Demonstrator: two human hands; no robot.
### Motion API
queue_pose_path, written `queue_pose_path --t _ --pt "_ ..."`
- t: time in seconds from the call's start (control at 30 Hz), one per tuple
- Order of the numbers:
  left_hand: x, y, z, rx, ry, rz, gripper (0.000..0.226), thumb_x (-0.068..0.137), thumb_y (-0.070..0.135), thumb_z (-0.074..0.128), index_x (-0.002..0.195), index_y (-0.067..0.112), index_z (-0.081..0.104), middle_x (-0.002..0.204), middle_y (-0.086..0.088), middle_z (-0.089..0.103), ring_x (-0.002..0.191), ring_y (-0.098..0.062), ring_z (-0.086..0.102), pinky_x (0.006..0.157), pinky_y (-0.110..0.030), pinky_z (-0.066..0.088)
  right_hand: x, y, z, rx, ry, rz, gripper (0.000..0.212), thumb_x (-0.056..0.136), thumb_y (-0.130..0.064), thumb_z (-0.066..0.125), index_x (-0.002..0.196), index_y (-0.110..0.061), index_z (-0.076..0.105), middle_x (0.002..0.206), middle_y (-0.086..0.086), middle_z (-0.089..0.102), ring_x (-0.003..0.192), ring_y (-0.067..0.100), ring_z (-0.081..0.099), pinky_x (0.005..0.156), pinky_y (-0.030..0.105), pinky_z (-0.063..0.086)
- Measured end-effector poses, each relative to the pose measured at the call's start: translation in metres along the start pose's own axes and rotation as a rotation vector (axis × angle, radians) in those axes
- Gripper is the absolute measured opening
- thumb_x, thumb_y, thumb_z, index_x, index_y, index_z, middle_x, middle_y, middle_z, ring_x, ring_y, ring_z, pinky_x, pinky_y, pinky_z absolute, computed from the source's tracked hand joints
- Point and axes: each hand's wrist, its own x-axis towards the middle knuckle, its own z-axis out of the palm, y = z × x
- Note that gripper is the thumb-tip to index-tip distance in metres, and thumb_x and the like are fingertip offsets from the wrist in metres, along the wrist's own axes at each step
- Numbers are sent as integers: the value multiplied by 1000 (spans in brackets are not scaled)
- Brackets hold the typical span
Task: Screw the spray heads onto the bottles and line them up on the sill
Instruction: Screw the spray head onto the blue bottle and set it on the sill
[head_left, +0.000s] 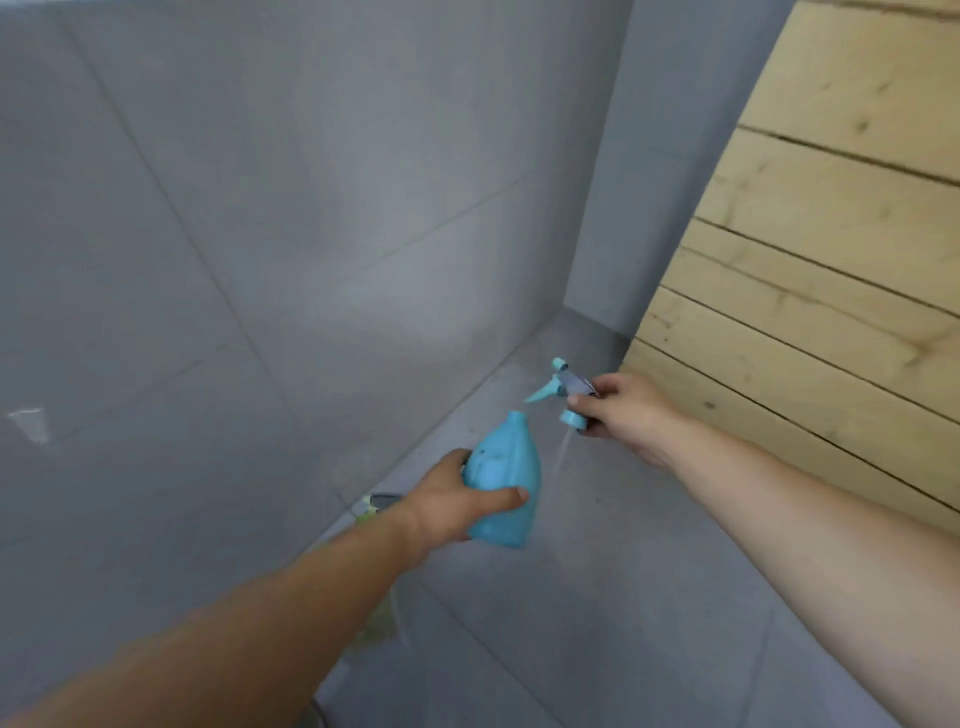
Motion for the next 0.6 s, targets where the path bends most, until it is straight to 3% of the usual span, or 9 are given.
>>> queue_pose_path --t 0.07,0.13,0.2,0.37,0.6 --pt "-20 25 -5 46 3 65 59 77 23 88 124 20 53 106 2 70 87 -16 72 73 -37 62 -20 -33 -22 -5 67 -82 7 88 -9 68 88 -7 61 87 13 65 75 18 66 73 33 61" --pt "-39 51 -10 68 13 115 70 72 23 91 129 20 51 112 -1 70 97 -21 74 82 -43 63 -43 -68 -43 21 127 -178 20 90 -10 65 103 4 60 101 21 67 84 23 69 79 39 61" --pt "-63 74 -14 102 6 161 68 75 21 89 131 21 50 114 -1 69 101 -23 73 84 -46 62 -72 -104 -63 119 192 -275 24 92 -10 61 111 5 58 104 18 66 88 22 70 80 35 61" --pt "-114 103 -24 241 -9 297 72 74 25 88 134 24 48 109 5 69 90 -11 71 71 -26 61 -141 -162 -89 360 273 -451 12 94 -14 60 105 -9 59 107 13 65 94 22 72 85 35 59" --pt "-161 115 -33 302 -14 400 68 70 29 89 127 30 51 113 3 70 99 -15 72 85 -32 63 -202 -181 -87 406 229 -481 7 94 -12 59 102 -11 60 108 18 65 105 32 70 88 39 58"
